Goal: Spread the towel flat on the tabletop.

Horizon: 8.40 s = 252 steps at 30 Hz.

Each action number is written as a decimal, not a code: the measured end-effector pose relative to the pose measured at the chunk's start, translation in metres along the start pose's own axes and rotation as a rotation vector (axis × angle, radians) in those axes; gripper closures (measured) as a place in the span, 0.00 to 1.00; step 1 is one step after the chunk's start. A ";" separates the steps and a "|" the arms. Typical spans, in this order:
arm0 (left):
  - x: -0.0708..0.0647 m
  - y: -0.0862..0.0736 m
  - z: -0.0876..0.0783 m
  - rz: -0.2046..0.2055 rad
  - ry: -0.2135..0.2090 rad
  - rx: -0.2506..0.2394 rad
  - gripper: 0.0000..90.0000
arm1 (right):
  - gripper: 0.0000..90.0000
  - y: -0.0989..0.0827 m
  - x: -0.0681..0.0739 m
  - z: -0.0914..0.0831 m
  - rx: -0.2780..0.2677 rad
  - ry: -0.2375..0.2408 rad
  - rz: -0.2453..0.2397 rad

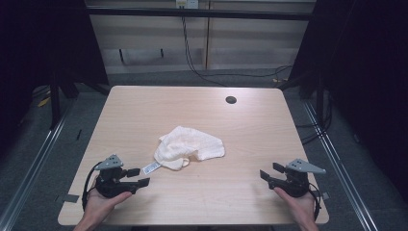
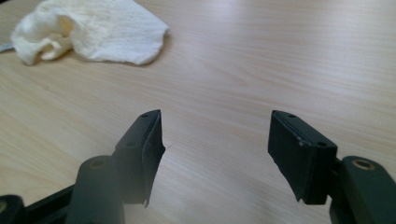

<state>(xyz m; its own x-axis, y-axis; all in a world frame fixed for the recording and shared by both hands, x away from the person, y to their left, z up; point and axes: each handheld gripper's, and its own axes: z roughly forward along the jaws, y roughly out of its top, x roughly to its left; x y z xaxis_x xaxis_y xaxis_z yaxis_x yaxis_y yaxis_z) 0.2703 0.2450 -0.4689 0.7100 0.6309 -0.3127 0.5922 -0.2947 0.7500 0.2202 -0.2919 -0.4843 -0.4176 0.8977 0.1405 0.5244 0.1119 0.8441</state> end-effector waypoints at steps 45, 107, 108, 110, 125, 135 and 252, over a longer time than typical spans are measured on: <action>0.009 0.101 0.058 0.201 -0.045 -0.010 0.69 | 0.36 0.003 0.007 -0.003 0.024 0.123 -0.002; -0.026 0.047 0.117 0.338 -0.192 0.276 0.95 | 0.39 0.000 0.020 0.006 0.093 0.170 -0.059; -0.026 0.046 0.115 0.341 -0.192 0.280 0.95 | 0.41 0.000 0.022 0.007 0.101 0.189 -0.063; -0.024 0.043 0.107 0.356 -0.191 0.296 0.95 | 0.43 0.000 0.023 0.007 0.104 0.194 -0.067; -0.020 0.030 0.068 0.326 -0.154 0.249 0.71 | 0.67 0.026 0.070 0.039 0.179 0.343 -0.237; -0.012 0.027 0.077 0.302 -0.096 0.205 0.73 | 0.76 0.027 0.075 0.076 0.210 0.394 -0.269; -0.012 0.093 -0.010 0.235 -0.193 -0.153 0.97 | 0.98 0.124 0.043 0.028 -0.021 0.442 -0.171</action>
<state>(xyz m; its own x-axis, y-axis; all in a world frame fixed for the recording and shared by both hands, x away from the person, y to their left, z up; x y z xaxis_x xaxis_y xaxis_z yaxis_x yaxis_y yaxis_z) 0.3128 0.2167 -0.3898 0.8882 0.4063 -0.2146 0.3499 -0.2952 0.8891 0.2877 -0.2278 -0.3882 -0.7746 0.5995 0.2012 0.4073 0.2296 0.8840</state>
